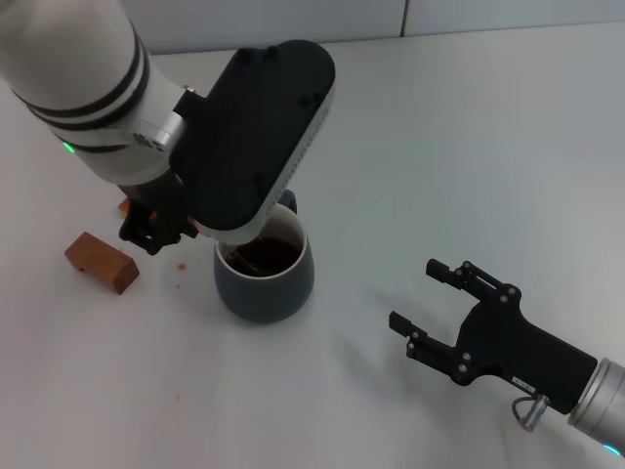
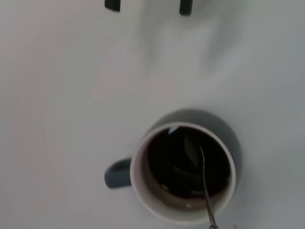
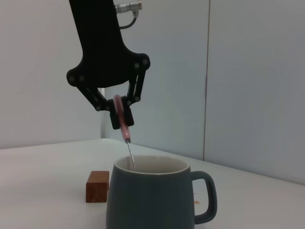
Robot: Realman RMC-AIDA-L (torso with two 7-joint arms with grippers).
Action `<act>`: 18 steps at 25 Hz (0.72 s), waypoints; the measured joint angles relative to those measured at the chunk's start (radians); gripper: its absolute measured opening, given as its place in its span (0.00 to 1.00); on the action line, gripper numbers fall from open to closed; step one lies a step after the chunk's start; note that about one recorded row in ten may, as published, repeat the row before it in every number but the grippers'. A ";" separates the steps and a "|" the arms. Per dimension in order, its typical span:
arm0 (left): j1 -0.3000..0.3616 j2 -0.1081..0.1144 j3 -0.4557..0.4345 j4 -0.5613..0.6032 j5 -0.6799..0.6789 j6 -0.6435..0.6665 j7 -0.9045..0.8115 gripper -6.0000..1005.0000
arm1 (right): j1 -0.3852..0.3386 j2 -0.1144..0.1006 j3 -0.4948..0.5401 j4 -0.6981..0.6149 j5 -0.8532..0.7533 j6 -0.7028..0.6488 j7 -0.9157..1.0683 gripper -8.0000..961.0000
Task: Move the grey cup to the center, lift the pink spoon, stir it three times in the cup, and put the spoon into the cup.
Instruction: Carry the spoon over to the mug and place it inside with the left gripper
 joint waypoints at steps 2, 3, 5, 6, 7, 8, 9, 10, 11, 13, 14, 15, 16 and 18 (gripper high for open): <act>0.003 0.000 -0.004 0.004 0.014 -0.003 0.000 0.23 | 0.001 0.000 0.000 0.000 0.000 0.001 -0.002 0.79; 0.003 0.000 -0.004 0.004 0.014 -0.003 0.000 0.23 | 0.001 0.000 0.000 0.000 0.000 0.001 -0.002 0.79; 0.002 0.000 -0.007 0.003 0.018 -0.012 0.001 0.24 | 0.001 0.000 0.000 0.000 0.000 0.001 -0.003 0.79; 0.000 0.000 -0.006 0.001 0.018 -0.019 0.002 0.24 | 0.001 0.000 0.000 0.000 0.000 0.001 -0.003 0.79; -0.003 0.000 -0.004 0.000 0.018 -0.029 0.002 0.24 | 0.001 0.000 0.000 0.000 0.000 0.000 -0.003 0.79; -0.005 0.000 -0.003 -0.001 0.018 -0.038 0.003 0.24 | 0.002 0.000 0.000 0.000 0.000 0.000 -0.003 0.79; -0.011 0.000 0.003 -0.007 0.018 -0.063 0.003 0.24 | 0.002 0.000 0.000 0.000 0.000 0.000 -0.003 0.79; -0.011 0.000 0.003 -0.007 0.018 -0.063 0.003 0.24 | 0.002 0.000 0.000 0.000 0.000 0.000 -0.003 0.79; -0.013 0.000 0.006 -0.010 0.017 -0.071 0.003 0.24 | 0.002 0.000 0.000 0.000 0.000 0.000 -0.003 0.79; -0.018 0.000 0.017 -0.016 0.009 -0.082 0.003 0.24 | 0.001 0.000 0.000 0.000 0.000 0.000 -0.003 0.79; -0.020 0.000 0.032 -0.016 -0.002 -0.086 0.003 0.24 | 0.001 0.000 0.000 0.000 0.000 0.000 -0.004 0.79; -0.020 0.000 0.032 -0.016 -0.002 -0.086 0.003 0.24 | 0.001 0.000 0.000 0.000 0.000 0.000 -0.004 0.79; -0.020 0.000 0.037 -0.015 -0.008 -0.085 0.002 0.24 | 0.001 0.000 0.000 0.000 0.000 0.000 -0.004 0.79; -0.019 0.000 0.044 -0.007 -0.024 -0.074 0.000 0.24 | 0.000 0.000 0.000 0.000 0.000 0.000 -0.005 0.79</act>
